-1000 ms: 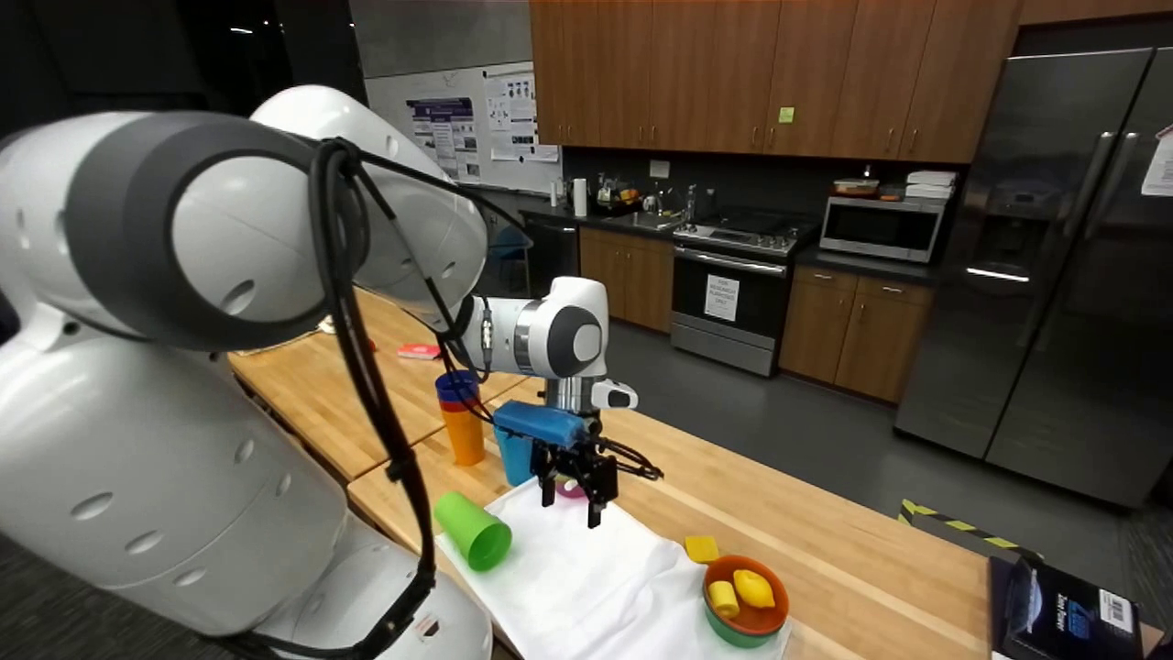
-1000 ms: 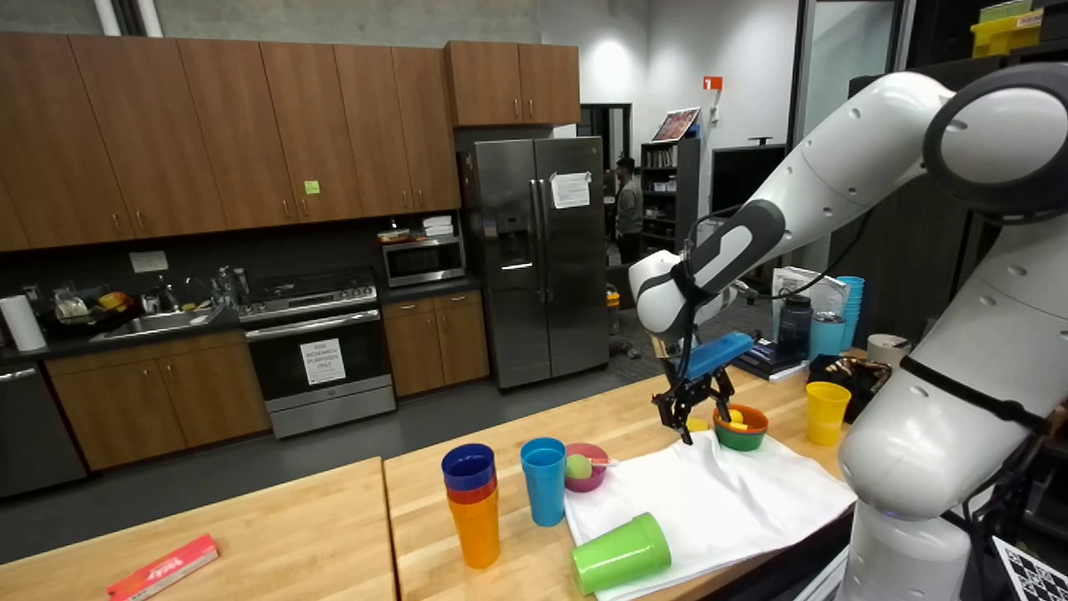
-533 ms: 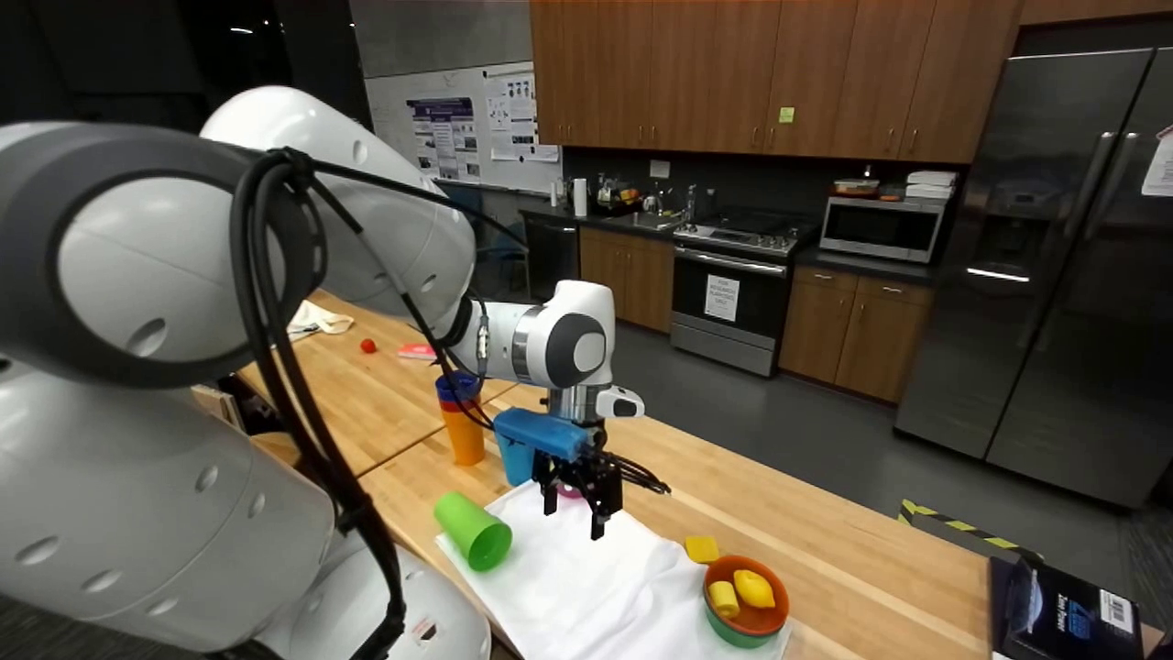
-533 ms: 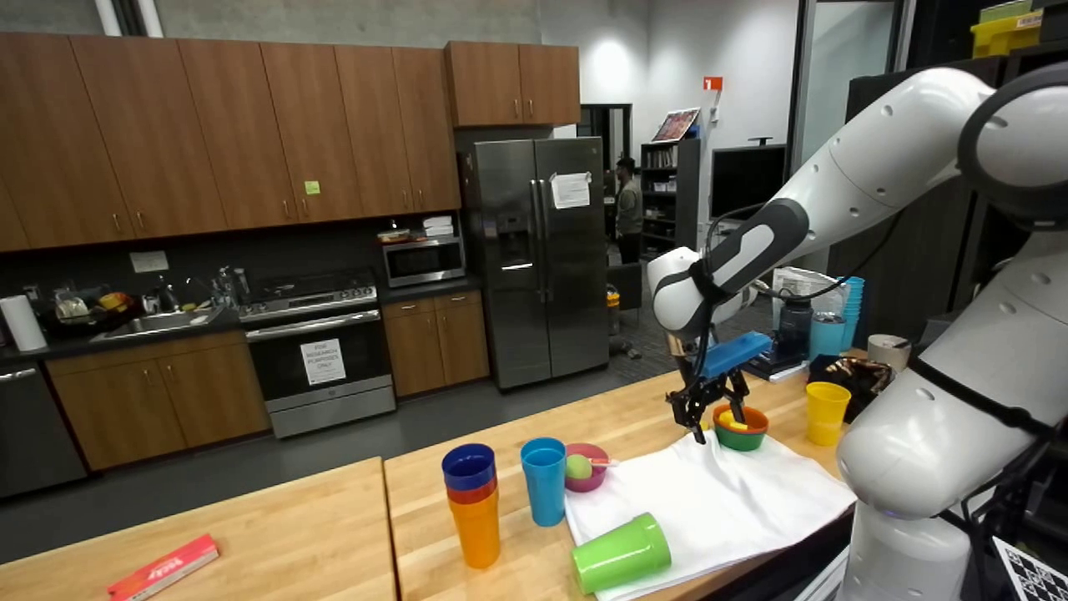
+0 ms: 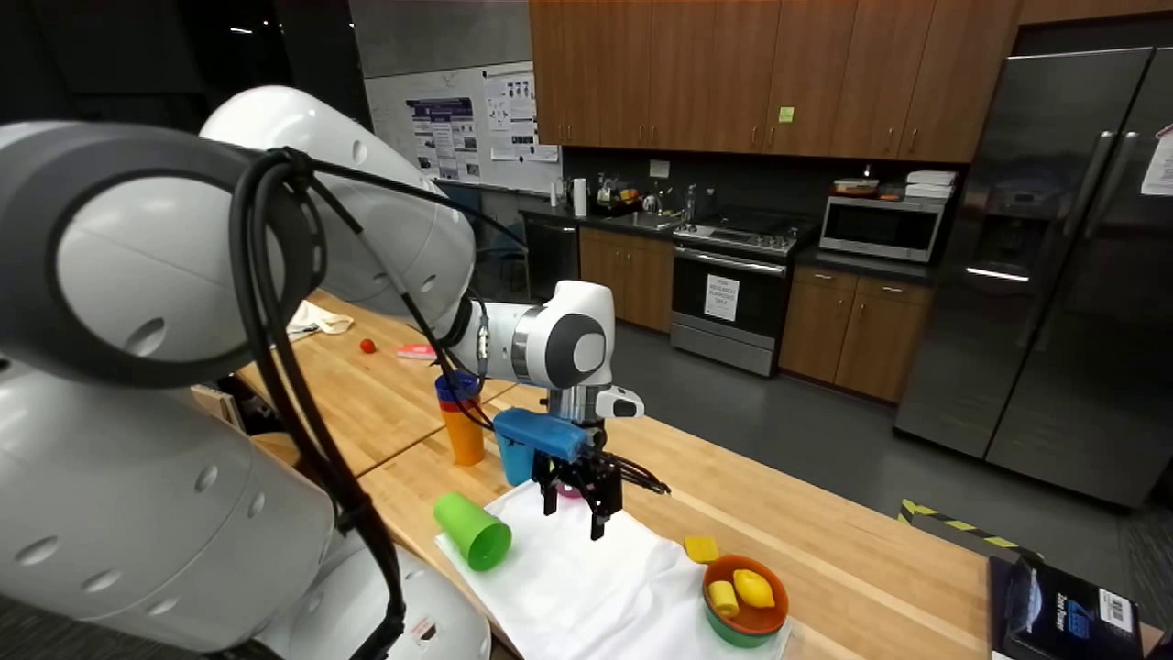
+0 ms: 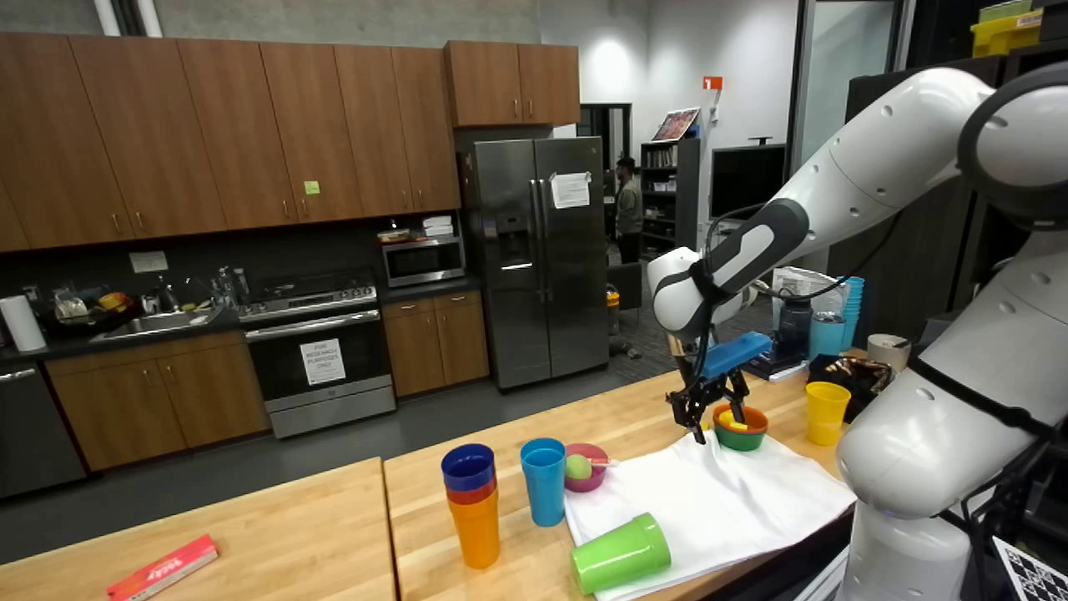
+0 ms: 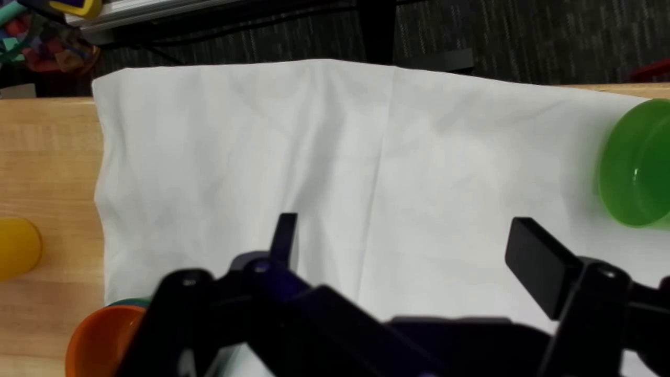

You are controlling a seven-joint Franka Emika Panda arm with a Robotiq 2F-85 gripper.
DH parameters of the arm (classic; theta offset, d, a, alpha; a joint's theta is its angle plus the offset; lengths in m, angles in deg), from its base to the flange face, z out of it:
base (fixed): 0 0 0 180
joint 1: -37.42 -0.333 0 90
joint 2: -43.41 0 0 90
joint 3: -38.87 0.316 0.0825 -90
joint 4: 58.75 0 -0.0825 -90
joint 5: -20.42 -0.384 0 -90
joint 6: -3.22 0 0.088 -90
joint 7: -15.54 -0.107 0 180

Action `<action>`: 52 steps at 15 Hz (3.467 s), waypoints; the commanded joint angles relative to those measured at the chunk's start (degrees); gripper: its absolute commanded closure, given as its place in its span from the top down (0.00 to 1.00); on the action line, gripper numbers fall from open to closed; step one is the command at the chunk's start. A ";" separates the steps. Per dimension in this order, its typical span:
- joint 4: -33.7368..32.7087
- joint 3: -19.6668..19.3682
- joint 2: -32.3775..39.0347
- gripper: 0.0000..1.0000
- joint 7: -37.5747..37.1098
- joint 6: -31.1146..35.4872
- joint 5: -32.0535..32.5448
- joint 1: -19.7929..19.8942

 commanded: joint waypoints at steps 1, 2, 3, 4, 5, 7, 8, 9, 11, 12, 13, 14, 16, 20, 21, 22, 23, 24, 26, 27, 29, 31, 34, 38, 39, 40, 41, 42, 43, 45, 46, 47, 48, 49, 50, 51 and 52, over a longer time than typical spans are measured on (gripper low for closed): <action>0.12 0.57 0.31 1.00 -0.04 -0.08 0.41 0.52; 0.46 0.50 0.60 1.00 0.28 0.15 0.42 0.51; 0.80 0.48 0.81 1.00 0.45 0.24 0.12 0.40; 1.25 0.27 0.99 1.00 1.17 0.39 -0.20 0.25; 1.75 0.09 1.29 1.00 1.69 0.68 -0.81 0.01; 2.73 -0.24 1.99 1.00 2.61 0.80 -1.76 -0.12; 3.13 -0.37 2.39 1.00 3.14 0.61 -2.17 -0.12; 2.38 -0.50 3.84 1.00 3.55 0.06 -2.73 -0.16; 2.76 -0.80 4.17 1.00 3.52 1.91 -3.23 0.30; 2.76 -1.32 4.43 1.00 4.95 1.47 -4.16 0.09; 2.73 -1.70 4.74 1.00 5.88 1.19 -5.12 0.01; 2.72 -2.15 4.94 1.00 6.84 1.49 -6.09 0.09; 2.70 -2.94 5.06 1.00 8.41 1.44 -8.26 0.13; 2.59 -4.79 4.37 1.00 8.72 2.70 -12.27 1.04; 2.53 -5.14 4.32 1.00 8.87 2.93 -12.93 1.23; 2.43 -5.51 4.48 1.00 9.09 3.23 -13.49 1.42; 2.35 -5.79 4.87 1.00 9.29 3.51 -14.08 1.50; 2.34 -6.04 4.95 1.00 9.47 3.56 -14.31 1.67; 2.34 -5.76 5.13 1.00 8.97 4.26 -13.18 1.98; 2.35 -5.19 5.20 1.00 7.87 4.53 -11.94 2.21; 2.35 -5.20 4.96 1.00 8.10 3.79 -12.85 1.73; 2.35 -5.15 4.97 1.00 8.10 3.91 -12.83 1.73; 2.35 -5.13 4.98 1.00 8.09 3.93 -12.83 1.74; 0.28 -5.90 5.81 1.00 8.35 -0.67 -14.93 1.76; 0.07 -6.03 5.67 1.00 8.81 -1.90 -15.07 1.80; 0.05 -6.09 5.45 1.00 9.05 -2.86 -15.64 1.71; 0.01 -6.13 5.27 1.00 9.23 -3.65 -15.80 1.77; -0.06 -6.26 5.17 1.00 9.45 -4.15 -16.22 1.81; -0.29 -6.36 5.35 1.00 9.65 -5.02 -16.83 1.74; -0.61 -6.79 5.71 1.00 10.46 -6.72 -18.29 1.78; -0.62 -6.86 5.78 1.00 10.80 -7.22 -18.94 1.79; -0.62 -6.93 5.91 1.00 11.05 -7.46 -19.64 1.77; -0.73 -7.01 6.10 1.00 11.35 -7.86 -20.09 1.78; -0.84 -7.02 6.43 1.00 11.87 -8.36 -20.60 1.65; -1.15 -7.04 6.95 1.00 13.22 -9.84 -20.41 1.43; -1.09 -7.04 6.98 1.00 14.01 -10.42 -20.31 1.49; -1.07 -7.01 7.07 1.00 14.69 -10.91 -20.28 1.52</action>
